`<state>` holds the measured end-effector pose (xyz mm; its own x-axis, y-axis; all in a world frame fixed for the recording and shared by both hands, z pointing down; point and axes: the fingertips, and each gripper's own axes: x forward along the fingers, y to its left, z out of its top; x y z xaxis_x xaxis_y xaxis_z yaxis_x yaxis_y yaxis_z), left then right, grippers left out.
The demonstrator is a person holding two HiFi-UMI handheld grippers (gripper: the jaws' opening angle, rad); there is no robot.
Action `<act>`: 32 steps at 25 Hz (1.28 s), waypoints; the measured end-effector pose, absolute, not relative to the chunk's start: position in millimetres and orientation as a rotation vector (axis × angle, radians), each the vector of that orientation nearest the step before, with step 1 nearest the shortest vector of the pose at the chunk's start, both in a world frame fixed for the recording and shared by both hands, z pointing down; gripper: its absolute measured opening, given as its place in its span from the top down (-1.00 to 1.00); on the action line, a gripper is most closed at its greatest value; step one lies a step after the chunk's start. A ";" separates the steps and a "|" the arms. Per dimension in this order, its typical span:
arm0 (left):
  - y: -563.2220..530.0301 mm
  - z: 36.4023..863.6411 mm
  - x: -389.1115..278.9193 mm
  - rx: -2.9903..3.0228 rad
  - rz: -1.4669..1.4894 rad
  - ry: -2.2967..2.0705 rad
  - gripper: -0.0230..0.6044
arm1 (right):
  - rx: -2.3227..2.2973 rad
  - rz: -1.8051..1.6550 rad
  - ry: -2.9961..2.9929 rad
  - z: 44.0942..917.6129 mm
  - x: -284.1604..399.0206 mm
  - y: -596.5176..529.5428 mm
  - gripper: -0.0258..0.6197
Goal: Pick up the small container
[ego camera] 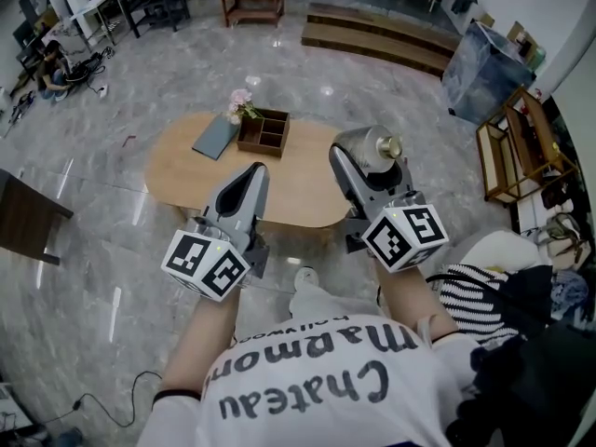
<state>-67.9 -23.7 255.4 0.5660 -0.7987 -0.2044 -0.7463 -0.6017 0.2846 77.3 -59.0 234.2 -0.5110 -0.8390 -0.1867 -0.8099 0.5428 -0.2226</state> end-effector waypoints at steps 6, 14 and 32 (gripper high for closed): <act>-22.1 253.5 -67.5 2.637 -0.467 -1.311 0.88 | -1.384 -0.166 2.493 234.8 80.7 -57.1 -0.11; -19.4 248.6 -70.1 2.655 -0.477 -1.308 0.88 | -1.381 -0.156 2.489 231.1 78.2 -54.4 -0.11; -14.6 241.2 -67.0 2.672 -0.473 -1.281 0.88 | -1.390 -0.137 2.466 220.2 81.2 -46.9 -0.11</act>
